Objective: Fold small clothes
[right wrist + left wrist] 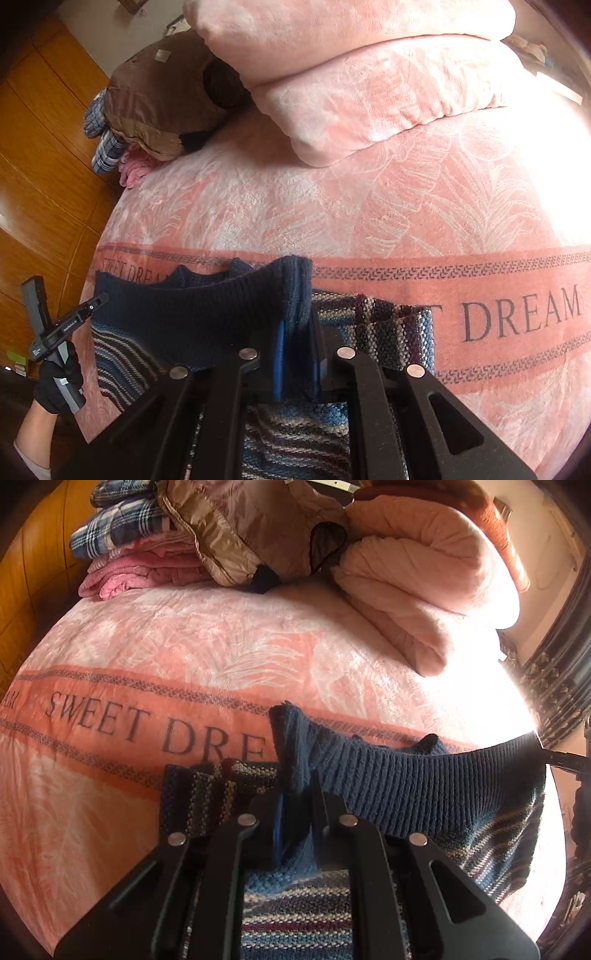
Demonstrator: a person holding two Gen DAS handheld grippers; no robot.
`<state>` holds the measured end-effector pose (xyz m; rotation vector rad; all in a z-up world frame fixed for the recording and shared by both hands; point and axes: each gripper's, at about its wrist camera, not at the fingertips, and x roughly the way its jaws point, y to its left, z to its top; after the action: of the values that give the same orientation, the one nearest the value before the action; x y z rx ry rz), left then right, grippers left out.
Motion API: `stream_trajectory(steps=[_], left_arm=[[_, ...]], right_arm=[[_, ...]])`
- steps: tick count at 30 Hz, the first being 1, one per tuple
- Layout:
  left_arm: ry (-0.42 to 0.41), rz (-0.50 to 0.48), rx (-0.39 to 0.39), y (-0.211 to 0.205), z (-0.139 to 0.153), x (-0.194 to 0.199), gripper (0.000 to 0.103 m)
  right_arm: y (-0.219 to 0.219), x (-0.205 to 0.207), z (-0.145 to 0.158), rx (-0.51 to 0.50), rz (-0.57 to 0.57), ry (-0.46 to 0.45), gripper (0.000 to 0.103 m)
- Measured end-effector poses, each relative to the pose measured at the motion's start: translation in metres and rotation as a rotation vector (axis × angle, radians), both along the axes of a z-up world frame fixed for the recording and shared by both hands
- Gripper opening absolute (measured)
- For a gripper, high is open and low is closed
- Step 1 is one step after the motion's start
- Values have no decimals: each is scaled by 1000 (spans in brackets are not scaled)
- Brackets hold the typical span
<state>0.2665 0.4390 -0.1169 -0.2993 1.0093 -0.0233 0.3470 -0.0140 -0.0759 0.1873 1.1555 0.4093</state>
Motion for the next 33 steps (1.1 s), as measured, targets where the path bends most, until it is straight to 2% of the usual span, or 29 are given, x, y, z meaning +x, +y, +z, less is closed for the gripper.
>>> stream_trajectory(steps=[4, 8, 11, 13, 15, 17, 23, 27, 30, 33], left_arm=[[36, 21, 25, 3, -26, 4, 12], [79, 66, 60, 10, -42, 5, 23], [90, 100, 65, 18, -45, -1, 36], [91, 109, 75, 20, -40, -7, 38], [95, 100, 109, 19, -30, -16, 42], [82, 92, 142, 17, -14, -27, 40], [68, 55, 119, 0, 32, -67, 50], [93, 33, 101, -21, 43, -93, 60], [124, 47, 69, -30, 40, -105, 68], [150, 95, 17, -33, 32, -114, 71]], right_arm=[[0, 10, -26, -24, -15, 28, 11], [1, 17, -47, -54, -38, 62, 14], [1, 17, -56, -108, -57, 62, 22], [-1, 14, -53, -148, -69, 44, 25], [-10, 7, -43, -117, -81, 26, 31], [-21, -3, -31, -74, -74, 30, 33], [-53, -58, -3, 7, -42, 98, 47], [-64, -102, -14, -21, 7, 167, 51], [-71, -124, -28, -38, 12, 201, 52], [-74, -135, -46, -35, 1, 254, 52]])
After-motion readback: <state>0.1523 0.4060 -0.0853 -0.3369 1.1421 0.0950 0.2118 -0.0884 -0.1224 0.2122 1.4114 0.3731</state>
